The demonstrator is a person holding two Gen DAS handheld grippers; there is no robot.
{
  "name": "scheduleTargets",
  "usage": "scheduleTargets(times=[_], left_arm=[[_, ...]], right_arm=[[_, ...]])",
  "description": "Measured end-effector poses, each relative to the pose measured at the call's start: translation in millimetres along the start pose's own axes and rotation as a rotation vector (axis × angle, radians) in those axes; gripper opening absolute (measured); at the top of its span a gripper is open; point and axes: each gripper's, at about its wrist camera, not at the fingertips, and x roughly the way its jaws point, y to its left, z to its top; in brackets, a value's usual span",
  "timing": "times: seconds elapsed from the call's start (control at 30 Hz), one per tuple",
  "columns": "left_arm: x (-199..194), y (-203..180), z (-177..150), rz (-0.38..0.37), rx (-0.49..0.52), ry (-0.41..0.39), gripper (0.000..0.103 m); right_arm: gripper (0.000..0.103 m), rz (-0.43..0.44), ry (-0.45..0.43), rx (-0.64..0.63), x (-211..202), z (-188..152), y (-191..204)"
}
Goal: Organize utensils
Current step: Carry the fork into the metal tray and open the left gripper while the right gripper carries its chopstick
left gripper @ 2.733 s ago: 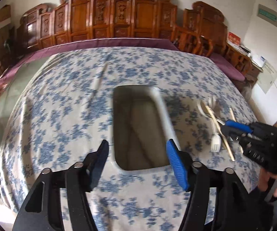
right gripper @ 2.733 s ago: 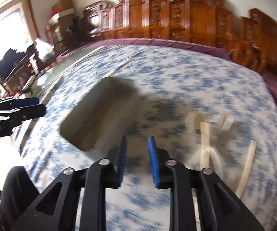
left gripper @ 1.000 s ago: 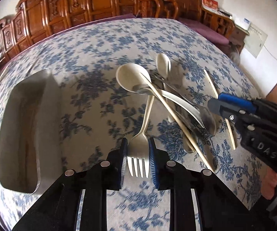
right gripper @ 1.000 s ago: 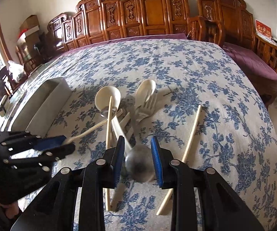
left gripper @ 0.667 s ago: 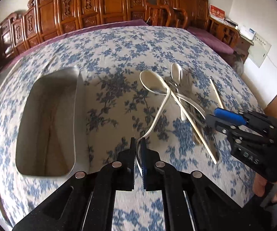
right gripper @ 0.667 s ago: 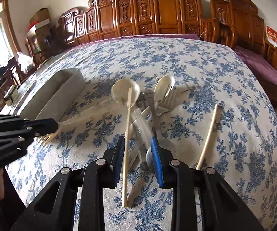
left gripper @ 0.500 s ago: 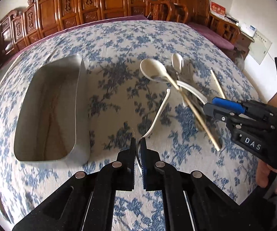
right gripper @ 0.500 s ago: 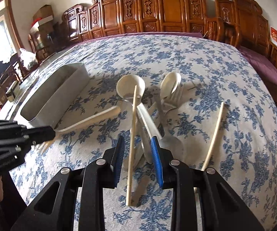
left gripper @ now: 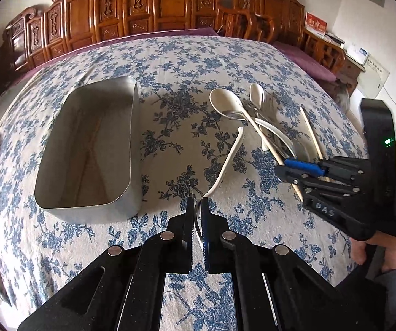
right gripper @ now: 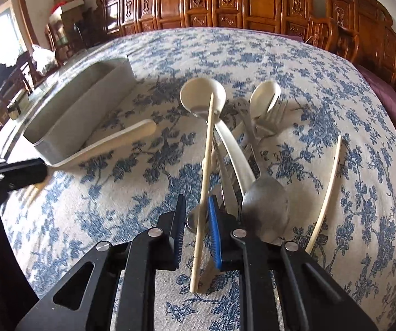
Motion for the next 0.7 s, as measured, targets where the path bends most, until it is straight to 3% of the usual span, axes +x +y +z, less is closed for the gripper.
scheduleTargets(times=[0.3, 0.53, 0.7], left_arm=[[-4.6, -5.0, 0.0, 0.0, 0.01, -0.014, 0.004], [-5.7, -5.7, -0.4, 0.001, 0.01, -0.017, 0.004], [-13.5, -2.3, 2.7, 0.004, 0.004, -0.036, 0.004]], right_arm=[[0.007, -0.015, 0.001, 0.014, 0.7, 0.1, -4.1], [0.006, -0.035, -0.005, 0.005, -0.3, 0.5, -3.6], [0.006, 0.0, -0.069, 0.049, -15.6, 4.2, -10.9]])
